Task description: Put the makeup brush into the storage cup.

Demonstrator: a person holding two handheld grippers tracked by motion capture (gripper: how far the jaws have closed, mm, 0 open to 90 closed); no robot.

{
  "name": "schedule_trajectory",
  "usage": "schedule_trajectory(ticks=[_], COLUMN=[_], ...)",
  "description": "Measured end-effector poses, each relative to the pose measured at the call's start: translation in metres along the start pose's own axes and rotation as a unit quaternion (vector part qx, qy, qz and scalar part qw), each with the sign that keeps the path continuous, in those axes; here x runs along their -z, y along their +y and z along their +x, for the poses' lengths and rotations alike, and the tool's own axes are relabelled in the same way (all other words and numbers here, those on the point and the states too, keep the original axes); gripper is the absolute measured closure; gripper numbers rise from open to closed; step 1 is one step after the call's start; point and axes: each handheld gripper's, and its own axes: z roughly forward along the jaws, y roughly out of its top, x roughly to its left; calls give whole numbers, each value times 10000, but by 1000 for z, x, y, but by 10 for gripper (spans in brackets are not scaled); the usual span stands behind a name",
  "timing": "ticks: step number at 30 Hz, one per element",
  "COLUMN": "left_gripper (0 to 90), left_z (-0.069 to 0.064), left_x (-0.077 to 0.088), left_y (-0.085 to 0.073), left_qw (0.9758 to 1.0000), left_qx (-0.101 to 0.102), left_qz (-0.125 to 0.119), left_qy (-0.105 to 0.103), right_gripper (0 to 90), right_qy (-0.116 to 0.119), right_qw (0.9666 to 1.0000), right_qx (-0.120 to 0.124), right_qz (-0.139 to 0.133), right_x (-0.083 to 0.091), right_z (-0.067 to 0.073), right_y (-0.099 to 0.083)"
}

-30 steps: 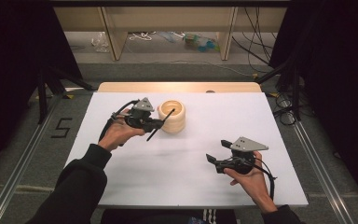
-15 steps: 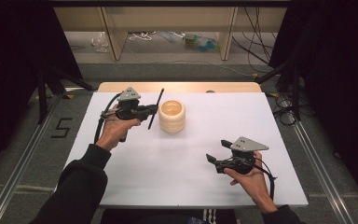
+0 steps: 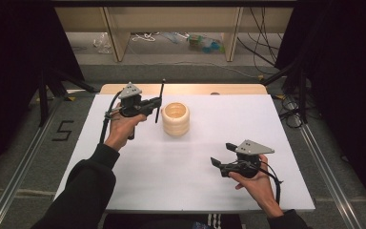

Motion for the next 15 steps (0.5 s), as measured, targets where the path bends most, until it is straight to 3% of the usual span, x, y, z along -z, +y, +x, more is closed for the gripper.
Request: schedule_trajectory(ticks=[11, 15], left_gripper=[839, 839], left_z=[5, 8], left_x=[-6, -9], left_y=[3, 3], left_qw=[9991, 9989], left_qx=[138, 165], left_qz=[-336, -342], left_qy=[233, 266], right_gripper=[201, 201], right_qy=[22, 39], right_qw=[10000, 10000], right_qx=[11, -13], right_qz=[-53, -56], right_x=[0, -1], right_z=[0, 0], right_y=[0, 0])
